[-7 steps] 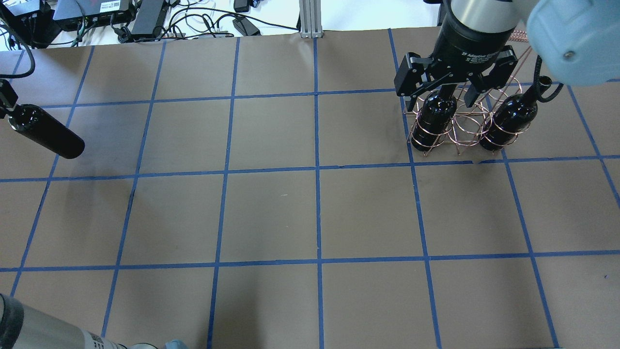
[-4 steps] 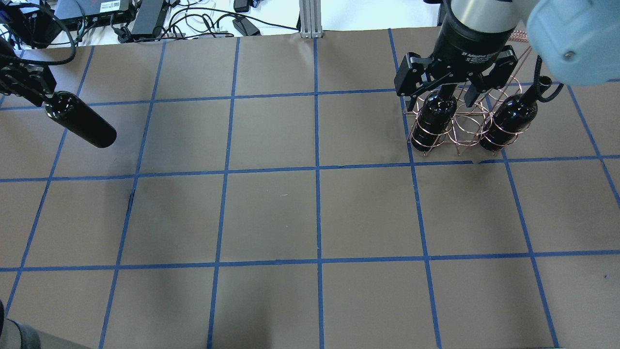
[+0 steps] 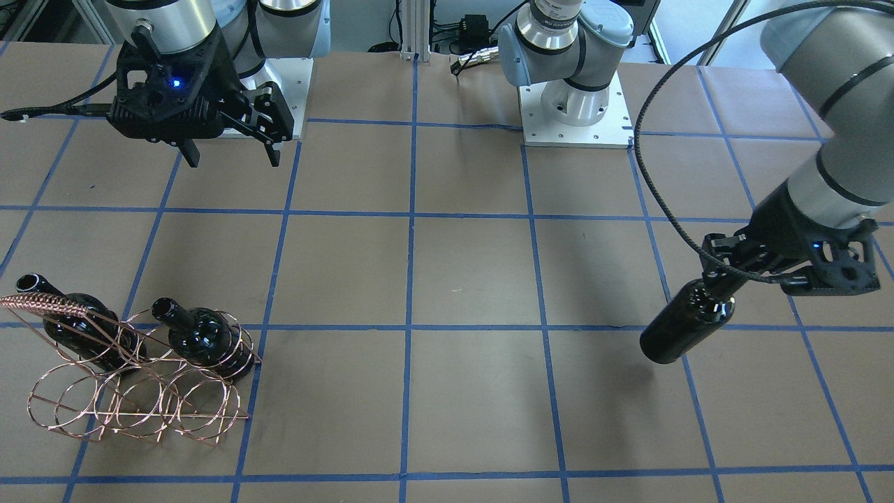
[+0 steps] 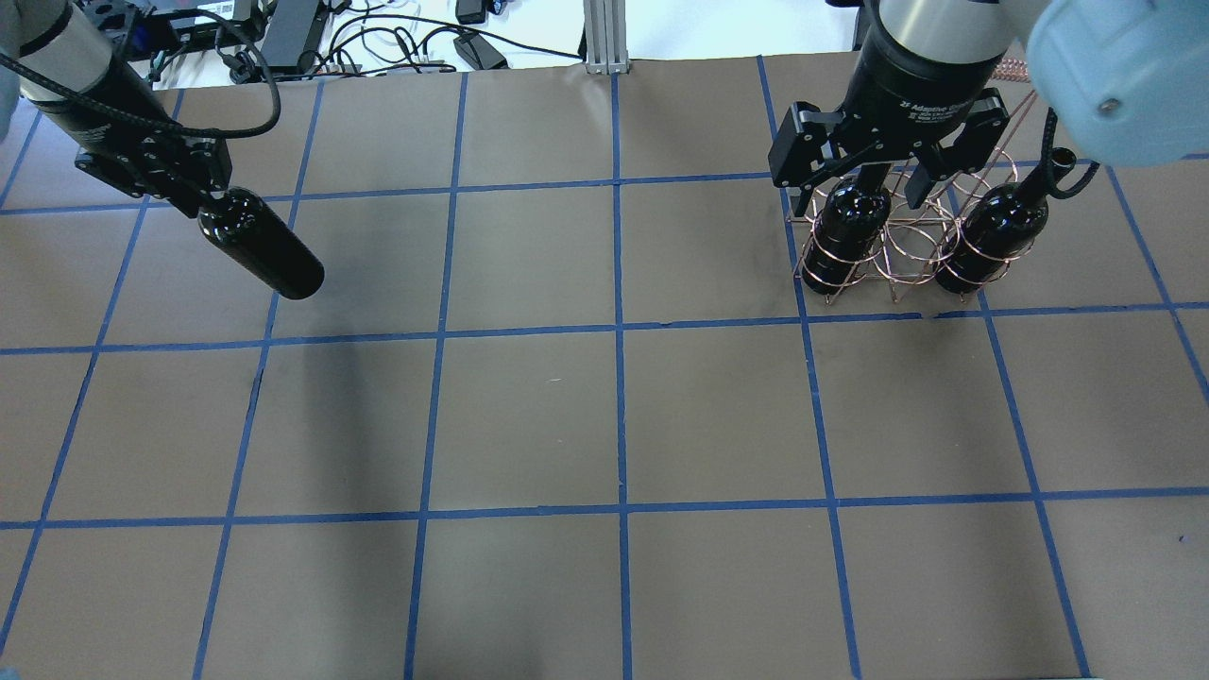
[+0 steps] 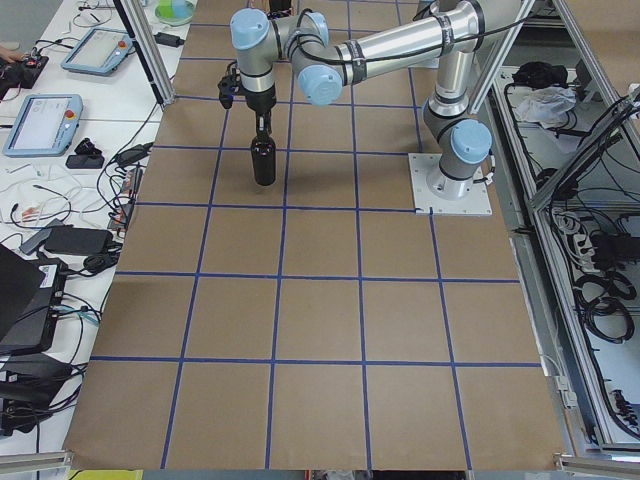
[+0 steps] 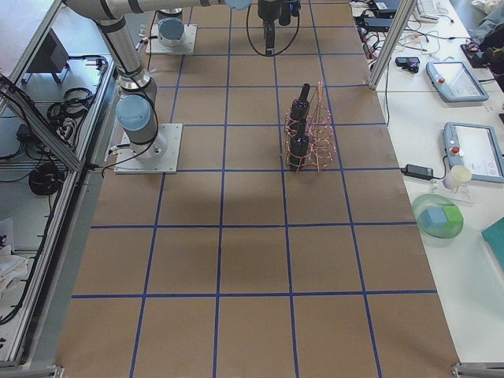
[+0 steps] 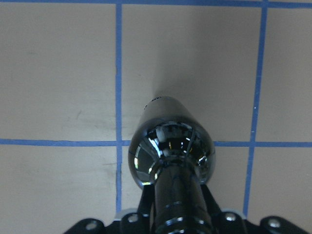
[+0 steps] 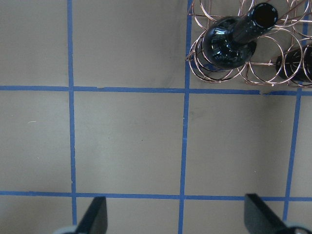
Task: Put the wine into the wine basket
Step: 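Lift the bottle with the left gripper and carry it toward the table center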
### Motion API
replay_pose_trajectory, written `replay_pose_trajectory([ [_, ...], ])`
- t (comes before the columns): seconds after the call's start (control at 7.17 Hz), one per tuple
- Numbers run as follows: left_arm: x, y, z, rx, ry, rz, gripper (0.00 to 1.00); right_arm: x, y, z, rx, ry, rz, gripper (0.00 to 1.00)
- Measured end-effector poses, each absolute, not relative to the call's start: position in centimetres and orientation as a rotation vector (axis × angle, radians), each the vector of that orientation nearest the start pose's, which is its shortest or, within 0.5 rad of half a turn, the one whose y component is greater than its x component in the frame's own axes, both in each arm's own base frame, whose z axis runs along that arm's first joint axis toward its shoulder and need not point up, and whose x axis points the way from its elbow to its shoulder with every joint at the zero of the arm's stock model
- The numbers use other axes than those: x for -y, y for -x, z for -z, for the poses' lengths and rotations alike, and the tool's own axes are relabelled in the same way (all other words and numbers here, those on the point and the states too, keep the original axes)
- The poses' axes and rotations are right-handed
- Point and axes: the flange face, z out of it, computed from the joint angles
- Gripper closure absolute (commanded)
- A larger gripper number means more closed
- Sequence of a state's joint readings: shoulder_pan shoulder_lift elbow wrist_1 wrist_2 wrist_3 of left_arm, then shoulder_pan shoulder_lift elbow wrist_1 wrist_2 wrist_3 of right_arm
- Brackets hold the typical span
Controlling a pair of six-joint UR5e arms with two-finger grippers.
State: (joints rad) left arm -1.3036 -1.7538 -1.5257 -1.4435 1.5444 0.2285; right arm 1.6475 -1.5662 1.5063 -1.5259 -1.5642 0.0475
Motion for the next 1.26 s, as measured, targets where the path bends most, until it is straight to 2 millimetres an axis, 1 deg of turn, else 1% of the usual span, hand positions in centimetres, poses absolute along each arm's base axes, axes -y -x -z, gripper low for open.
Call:
replay_pose_trajectory([
  [0.14,57.2,1.3,-42.7,-3.191,0.084,-0.007,1.0,48.3,-17.1,-51.3,-3.134,0.046,0.022,0.0],
  [0.28,56.1,4.1,-42.6,-3.205,0.095,-0.022,1.0,48.3,-17.1,-51.3,-3.134,0.046,0.023,0.0],
  [0.56,53.7,10.0,-41.5,-3.212,0.113,-0.079,1.0,48.3,-17.1,-51.3,-3.134,0.046,0.023,0.0],
  [0.7,52.6,13.1,-41.3,-3.208,0.113,-0.098,1.0,48.3,-17.1,-51.3,-3.134,0.047,0.023,0.0],
  [0.84,51.5,15.8,-41.2,-3.202,0.113,-0.118,1.0,48.3,-17.1,-51.3,-3.134,0.047,0.023,0.0],
  [0.98,50.1,18.0,-41.2,-3.196,0.107,-0.142,1.0,48.3,-17.2,-51.3,-3.133,0.047,0.022,0.0],
  [1.12,49.0,19.5,-41.0,-3.191,0.108,-0.161,1.0,48.3,-17.2,-51.3,-3.133,0.048,0.023,0.0],
  [1.26,47.7,20.7,-40.4,-3.185,0.097,-0.188,1.0,48.3,-17.1,-51.3,-3.133,0.048,0.023,0.0],
])
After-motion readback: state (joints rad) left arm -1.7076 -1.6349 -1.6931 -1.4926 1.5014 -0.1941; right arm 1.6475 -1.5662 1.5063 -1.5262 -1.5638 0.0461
